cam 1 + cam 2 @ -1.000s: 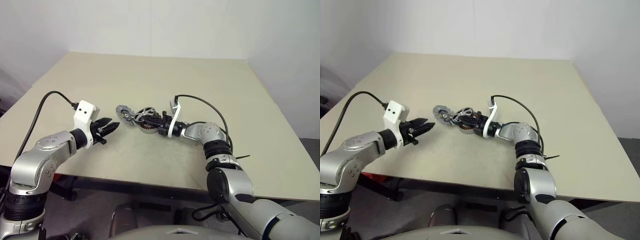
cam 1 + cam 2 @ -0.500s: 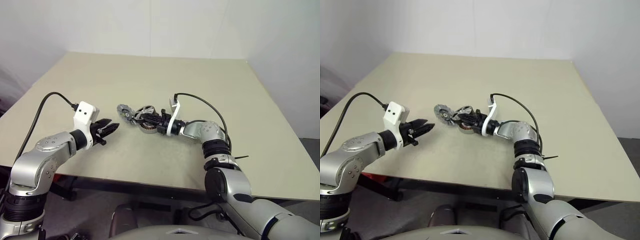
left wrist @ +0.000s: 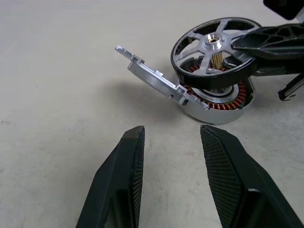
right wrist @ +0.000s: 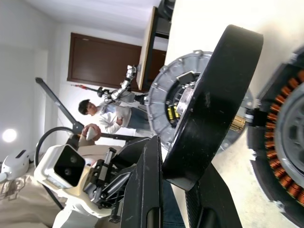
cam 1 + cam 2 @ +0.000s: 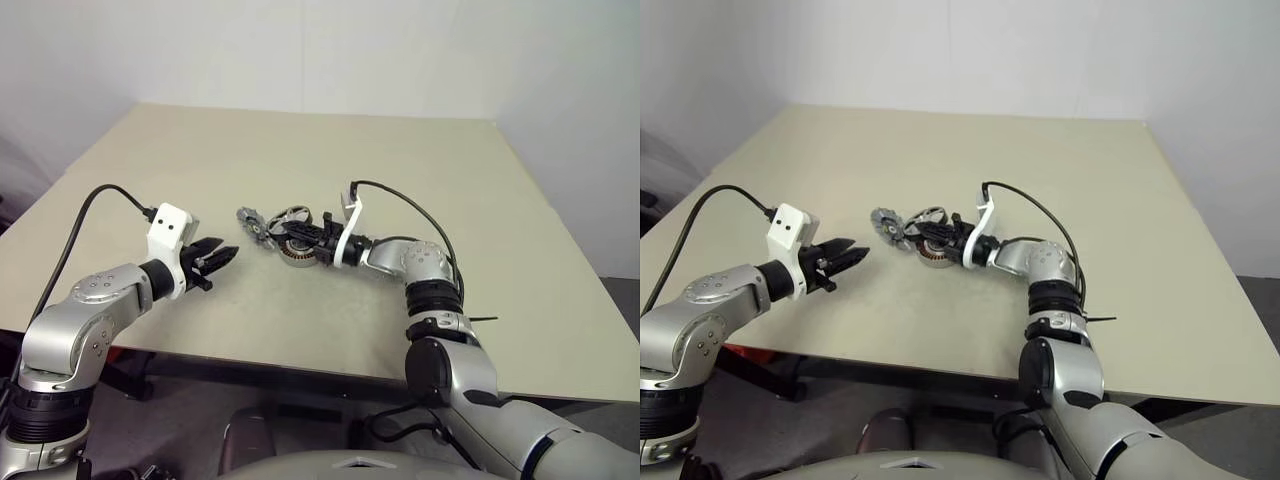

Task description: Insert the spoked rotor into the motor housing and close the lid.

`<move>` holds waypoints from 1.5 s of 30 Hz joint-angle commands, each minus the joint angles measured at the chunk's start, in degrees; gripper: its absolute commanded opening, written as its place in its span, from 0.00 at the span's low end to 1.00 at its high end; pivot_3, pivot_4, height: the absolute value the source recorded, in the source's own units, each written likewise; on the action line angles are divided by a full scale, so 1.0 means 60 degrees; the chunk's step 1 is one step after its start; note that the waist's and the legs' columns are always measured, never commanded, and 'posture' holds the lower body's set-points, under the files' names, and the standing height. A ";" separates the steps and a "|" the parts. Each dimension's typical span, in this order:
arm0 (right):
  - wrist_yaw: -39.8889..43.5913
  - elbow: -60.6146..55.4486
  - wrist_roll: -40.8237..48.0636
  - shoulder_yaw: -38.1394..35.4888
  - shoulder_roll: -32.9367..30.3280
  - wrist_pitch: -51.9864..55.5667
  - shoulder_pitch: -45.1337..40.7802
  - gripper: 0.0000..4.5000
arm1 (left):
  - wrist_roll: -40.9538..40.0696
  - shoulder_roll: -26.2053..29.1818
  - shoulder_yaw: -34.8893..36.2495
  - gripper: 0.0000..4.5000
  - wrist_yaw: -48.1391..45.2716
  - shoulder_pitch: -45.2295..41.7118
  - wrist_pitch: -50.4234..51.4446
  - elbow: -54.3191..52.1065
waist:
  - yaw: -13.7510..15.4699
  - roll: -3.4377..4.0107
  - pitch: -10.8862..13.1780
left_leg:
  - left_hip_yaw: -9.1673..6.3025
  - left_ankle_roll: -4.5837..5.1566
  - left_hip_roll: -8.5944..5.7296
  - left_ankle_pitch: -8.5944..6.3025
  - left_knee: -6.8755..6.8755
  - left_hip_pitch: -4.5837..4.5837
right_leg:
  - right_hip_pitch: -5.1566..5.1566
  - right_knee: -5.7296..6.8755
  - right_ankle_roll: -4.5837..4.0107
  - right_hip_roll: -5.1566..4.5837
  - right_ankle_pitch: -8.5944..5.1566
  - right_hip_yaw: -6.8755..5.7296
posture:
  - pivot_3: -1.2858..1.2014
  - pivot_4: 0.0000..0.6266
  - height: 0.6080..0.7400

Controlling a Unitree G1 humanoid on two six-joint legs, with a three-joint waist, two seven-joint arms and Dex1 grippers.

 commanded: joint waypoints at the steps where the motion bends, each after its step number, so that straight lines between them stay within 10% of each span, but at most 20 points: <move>1: -0.0031 -0.0395 0.0359 -0.0146 0.0071 -0.0032 -0.0103 0.07 | -0.0010 0.0091 0.0040 0.44 -0.0050 -0.0104 -0.0099 -0.0239 | -0.0002 0.0000 0.0000 | 0.0000 0.0000 0.0000 0.0000 0.0000 0.0000 | 0.0000 0.0000 0.0000 0.0000 0.0000 0.0000 | 0.52 0.00 1.00; 26: -0.1214 -0.1040 0.0664 -0.0393 0.0463 0.0215 -0.0002 0.07 | 0.0001 0.0097 0.0053 0.44 -0.0035 -0.0113 -0.0092 -0.0247 | 0.0004 0.0000 0.0000 | 0.0000 -0.0002 0.0000 0.0001 0.0000 0.0001 | 0.0000 0.0000 0.0001 0.0000 0.0000 0.0001 | 0.52 0.00 1.00; 35: -0.1232 -0.1215 0.0570 -0.0253 0.0460 -0.0041 0.0056 0.72 | -0.0020 0.0097 0.0081 0.44 -0.0018 -0.0095 -0.0058 -0.0283 | -0.0003 0.0000 0.0000 | 0.0000 -0.0004 0.0000 0.0002 -0.0002 0.0004 | 0.0001 0.0001 0.0003 0.0001 0.0000 0.0002 | 0.52 0.00 1.00; 45: -0.1153 -0.1155 0.0560 -0.0198 0.0402 -0.0124 0.0079 0.72 | -0.0005 0.0097 0.0065 0.44 -0.0014 -0.0129 -0.0064 -0.0257 | -0.0003 0.0000 0.0000 | 0.0000 -0.0004 0.0000 0.0002 -0.0002 0.0004 | 0.0000 0.0001 0.0003 0.0001 0.0000 0.0003 | 0.52 0.00 1.00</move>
